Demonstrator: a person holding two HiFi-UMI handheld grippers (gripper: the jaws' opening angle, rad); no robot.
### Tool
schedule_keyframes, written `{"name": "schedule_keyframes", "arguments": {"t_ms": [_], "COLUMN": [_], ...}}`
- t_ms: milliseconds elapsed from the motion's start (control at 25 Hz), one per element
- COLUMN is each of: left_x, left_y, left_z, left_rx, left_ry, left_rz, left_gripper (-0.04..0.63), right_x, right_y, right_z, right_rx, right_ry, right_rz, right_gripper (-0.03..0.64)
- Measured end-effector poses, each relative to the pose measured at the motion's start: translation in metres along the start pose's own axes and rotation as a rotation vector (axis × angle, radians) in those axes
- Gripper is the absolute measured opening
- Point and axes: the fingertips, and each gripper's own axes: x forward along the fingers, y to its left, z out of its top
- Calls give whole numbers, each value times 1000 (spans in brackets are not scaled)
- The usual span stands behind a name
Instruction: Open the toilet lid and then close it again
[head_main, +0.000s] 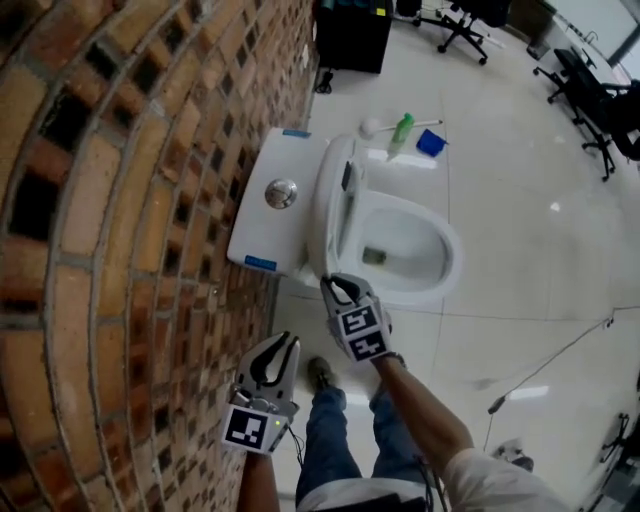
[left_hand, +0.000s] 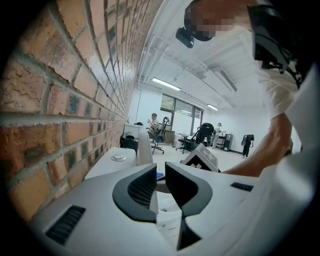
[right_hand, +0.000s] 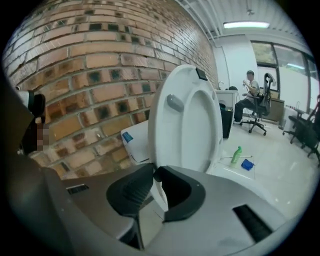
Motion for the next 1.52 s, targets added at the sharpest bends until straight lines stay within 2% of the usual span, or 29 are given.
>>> {"name": "schedule_keyframes", "arguments": {"t_ms": [120,320,440,600,720,920,1040,1200,1360,1520], "left_x": [-4,-15,-26,-30,-28,-25,-17,-14,-14,-19], "left_y": [-3,-12,-28,-56,-75,-112,-131,-151,-155,-152], "left_z": [14,60,94,145,168,174,168,156,148,151], "left_rx": [-12,1,-7,1,22,55,93,100,105,79], "left_ry": [-18,-59,-72,-133,-162,-111,-96,-69,-20,-67], "left_rz": [-2,3,4,-25,-56,-96,-117,-142,-138,-94], "left_gripper": [46,44,44,44,44,44,44,44,41,44], "right_x": [-7,-75,-147,-251,-308,-362,-372,-379,-381,-381], "right_y": [4,5,6,1,-3,-9,-17,-23,-24,-25], "right_z": [-5,25,60,112,128,121,109,99,96,93], "right_rx": [-59,-127,-163,-219,-275,-275,-277,-278,-275,-269], "right_ry": [24,-62,-165,-332,-413,-441,-434,-427,-432,-427], "right_rz": [15,67,117,180,203,196,177,164,164,172], "right_gripper": [55,57,57,57,57,57,57,57,57,57]}}
